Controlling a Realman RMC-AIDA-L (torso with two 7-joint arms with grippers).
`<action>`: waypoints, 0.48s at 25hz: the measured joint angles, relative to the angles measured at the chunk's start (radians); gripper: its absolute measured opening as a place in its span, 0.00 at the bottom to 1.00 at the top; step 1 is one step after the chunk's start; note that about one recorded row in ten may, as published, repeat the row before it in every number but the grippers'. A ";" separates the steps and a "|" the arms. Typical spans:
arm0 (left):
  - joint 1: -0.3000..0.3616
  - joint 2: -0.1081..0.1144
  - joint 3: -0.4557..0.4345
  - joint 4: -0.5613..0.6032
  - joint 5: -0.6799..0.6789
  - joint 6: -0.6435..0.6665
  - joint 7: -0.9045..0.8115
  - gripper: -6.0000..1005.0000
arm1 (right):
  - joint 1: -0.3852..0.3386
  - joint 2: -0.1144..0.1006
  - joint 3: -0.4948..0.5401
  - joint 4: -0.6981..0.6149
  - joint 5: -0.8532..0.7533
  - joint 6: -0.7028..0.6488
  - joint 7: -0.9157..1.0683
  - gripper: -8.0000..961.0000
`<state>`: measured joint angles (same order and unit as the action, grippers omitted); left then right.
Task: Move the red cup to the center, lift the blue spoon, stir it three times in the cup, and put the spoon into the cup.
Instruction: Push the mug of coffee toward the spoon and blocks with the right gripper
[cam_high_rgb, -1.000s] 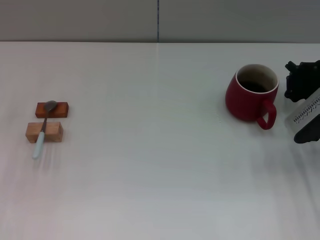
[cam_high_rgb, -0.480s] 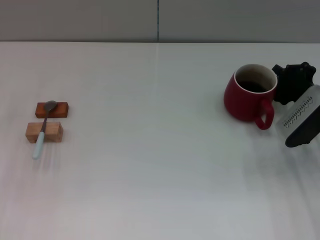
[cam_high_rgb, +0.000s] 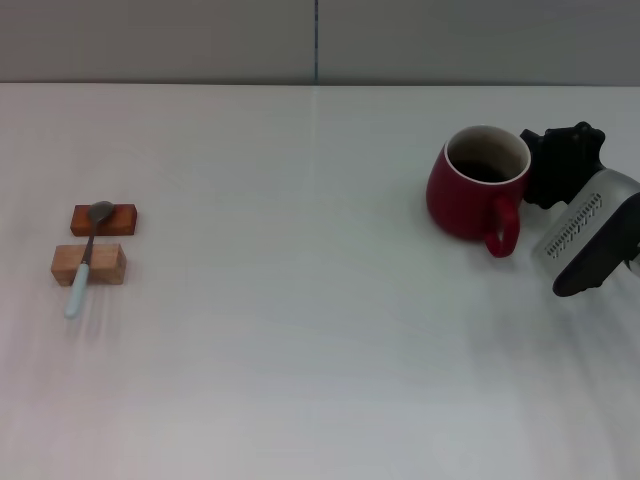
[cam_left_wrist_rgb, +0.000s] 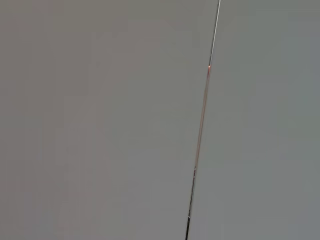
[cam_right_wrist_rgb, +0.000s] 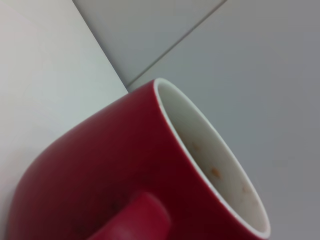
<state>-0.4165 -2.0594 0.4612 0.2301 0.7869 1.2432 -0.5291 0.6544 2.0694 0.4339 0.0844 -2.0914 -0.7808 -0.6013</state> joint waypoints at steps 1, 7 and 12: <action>0.000 0.000 0.000 0.000 0.000 0.000 0.000 0.84 | 0.001 0.000 -0.001 0.003 -0.003 0.000 0.000 0.01; -0.004 0.001 0.001 0.000 0.000 -0.002 0.000 0.84 | 0.011 0.000 -0.006 0.024 -0.027 0.003 0.001 0.01; -0.005 0.001 0.001 0.000 0.000 -0.002 0.000 0.84 | 0.018 0.000 -0.012 0.041 -0.050 0.010 0.001 0.01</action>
<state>-0.4219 -2.0585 0.4618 0.2301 0.7869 1.2416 -0.5292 0.6723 2.0694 0.4219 0.1259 -2.1419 -0.7707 -0.6004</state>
